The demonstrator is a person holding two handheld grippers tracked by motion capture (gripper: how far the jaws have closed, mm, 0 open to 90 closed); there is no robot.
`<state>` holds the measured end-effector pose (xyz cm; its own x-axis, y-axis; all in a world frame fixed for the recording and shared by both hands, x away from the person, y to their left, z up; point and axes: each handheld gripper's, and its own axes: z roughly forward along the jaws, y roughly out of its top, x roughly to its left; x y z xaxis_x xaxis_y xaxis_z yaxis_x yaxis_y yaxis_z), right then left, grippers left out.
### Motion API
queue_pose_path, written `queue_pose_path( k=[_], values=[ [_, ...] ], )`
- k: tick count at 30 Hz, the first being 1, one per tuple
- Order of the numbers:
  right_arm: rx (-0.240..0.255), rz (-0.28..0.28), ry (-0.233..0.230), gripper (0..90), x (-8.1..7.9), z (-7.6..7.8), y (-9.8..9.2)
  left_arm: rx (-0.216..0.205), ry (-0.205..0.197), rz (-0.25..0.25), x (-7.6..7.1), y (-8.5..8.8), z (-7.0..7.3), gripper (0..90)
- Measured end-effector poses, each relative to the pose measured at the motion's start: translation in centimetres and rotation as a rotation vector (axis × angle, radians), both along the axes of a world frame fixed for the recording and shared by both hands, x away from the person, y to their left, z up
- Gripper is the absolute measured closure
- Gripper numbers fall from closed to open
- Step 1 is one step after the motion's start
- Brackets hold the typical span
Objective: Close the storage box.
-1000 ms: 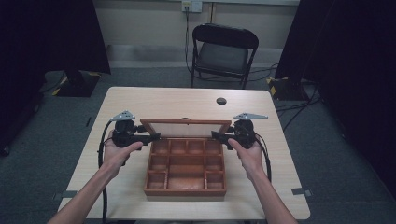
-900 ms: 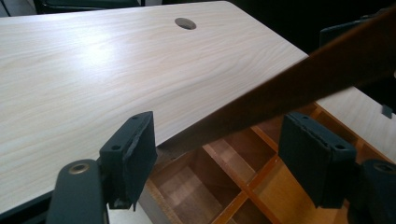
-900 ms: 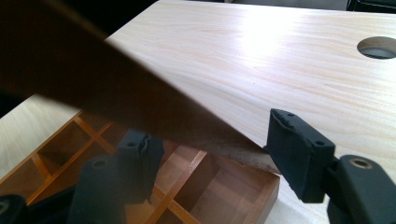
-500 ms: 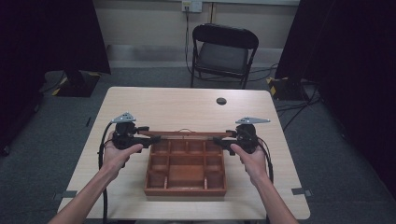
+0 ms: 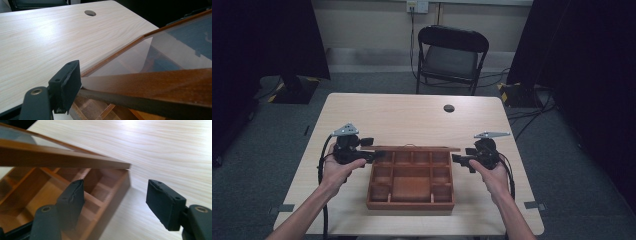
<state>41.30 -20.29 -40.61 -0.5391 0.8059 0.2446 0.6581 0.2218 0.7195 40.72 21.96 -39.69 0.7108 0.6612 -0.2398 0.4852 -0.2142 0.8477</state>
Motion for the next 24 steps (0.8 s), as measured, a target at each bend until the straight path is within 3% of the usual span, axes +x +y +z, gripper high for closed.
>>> queue_pose_path(
  k=[3, 5, 7, 12, 16, 21, 24],
  values=[
    [-0.006, -0.024, -0.018, 30.2, 0.2, 0.4, -0.6, 0.006, -0.002, -0.012, -0.2, 0.1, 0.0, 22.8],
    [-0.055, -0.034, -0.021, 28.5, 0.3, 0.6, -0.7, 0.004, -0.001, -0.012, -0.3, 0.1, -0.1, 22.5],
    [-0.038, -0.032, -0.022, 27.5, 0.4, 0.8, -0.8, 0.005, -0.004, -0.017, -0.4, 0.1, 0.0, 22.5],
    [-0.054, -0.047, -0.028, 20.6, 1.1, 2.1, -0.7, 0.016, -0.009, -0.022, -0.6, 0.2, 0.0, 23.0],
    [-0.046, -0.048, -0.064, 22.9, 1.7, 3.7, -0.5, 0.019, -0.014, -0.018, -0.8, 0.2, -0.1, 22.9],
    [0.010, -0.033, -0.128, 33.1, 1.8, 6.0, -0.3, 0.017, -0.017, -0.014, -1.1, 0.3, 0.0, 23.0],
    [0.028, 0.007, -0.127, 33.8, 1.4, 7.5, 0.1, 0.015, -0.028, -0.015, -1.4, 0.3, -0.1, 22.5]
  ],
)
